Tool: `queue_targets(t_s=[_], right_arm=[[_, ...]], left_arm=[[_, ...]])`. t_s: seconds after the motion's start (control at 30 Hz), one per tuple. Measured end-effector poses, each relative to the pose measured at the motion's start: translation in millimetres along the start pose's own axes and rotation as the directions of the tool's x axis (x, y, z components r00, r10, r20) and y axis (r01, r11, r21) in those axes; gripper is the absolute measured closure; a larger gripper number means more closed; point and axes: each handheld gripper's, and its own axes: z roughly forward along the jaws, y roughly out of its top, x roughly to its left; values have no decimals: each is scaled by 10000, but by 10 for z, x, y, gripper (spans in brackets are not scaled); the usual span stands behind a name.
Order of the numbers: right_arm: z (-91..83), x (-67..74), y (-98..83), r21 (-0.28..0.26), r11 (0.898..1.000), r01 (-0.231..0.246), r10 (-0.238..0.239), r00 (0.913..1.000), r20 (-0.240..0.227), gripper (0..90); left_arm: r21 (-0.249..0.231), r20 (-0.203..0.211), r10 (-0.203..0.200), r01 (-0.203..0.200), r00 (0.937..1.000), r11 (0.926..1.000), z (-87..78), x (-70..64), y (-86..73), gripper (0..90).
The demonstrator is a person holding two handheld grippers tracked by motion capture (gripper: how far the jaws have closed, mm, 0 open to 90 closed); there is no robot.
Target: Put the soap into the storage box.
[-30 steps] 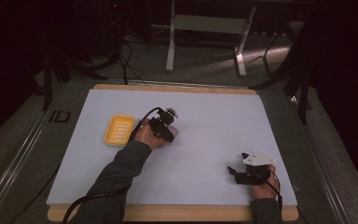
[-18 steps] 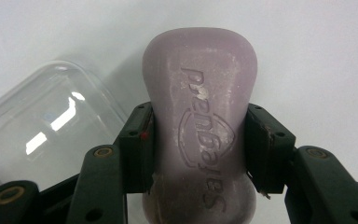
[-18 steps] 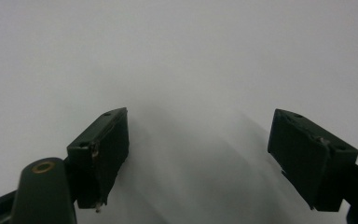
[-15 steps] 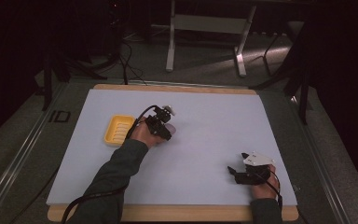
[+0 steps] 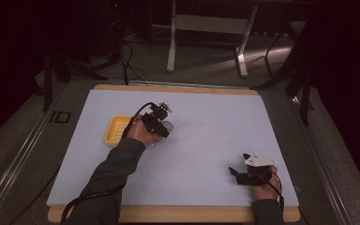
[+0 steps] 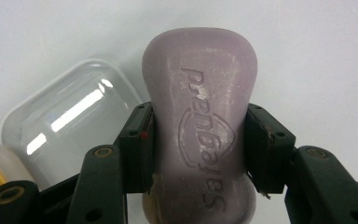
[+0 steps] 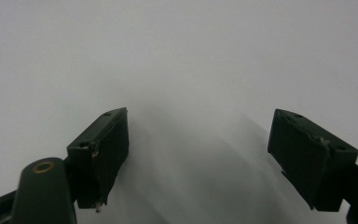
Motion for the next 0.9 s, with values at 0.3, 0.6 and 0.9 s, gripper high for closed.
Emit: queue_targets(t_s=[0.3, 0.6, 0.9], right_arm=[[0, 0, 0, -4, 10000, -7, 7, 10000, 2, 201], [0, 0, 0, 1, 10000, -10, 10, 10000, 0, 201], [0, 0, 0, 0, 10000, -13, 13, 10000, -4, 201]], left_arm=[[-105, -62, -111, 110, 9999, 9999, -74, 64, -25, 497], [-288, -83, -159, 156, 9998, 9995, -141, 126, -56, 497], [-377, -153, -156, 150, 9998, 9992, -218, 188, -81, 497]])
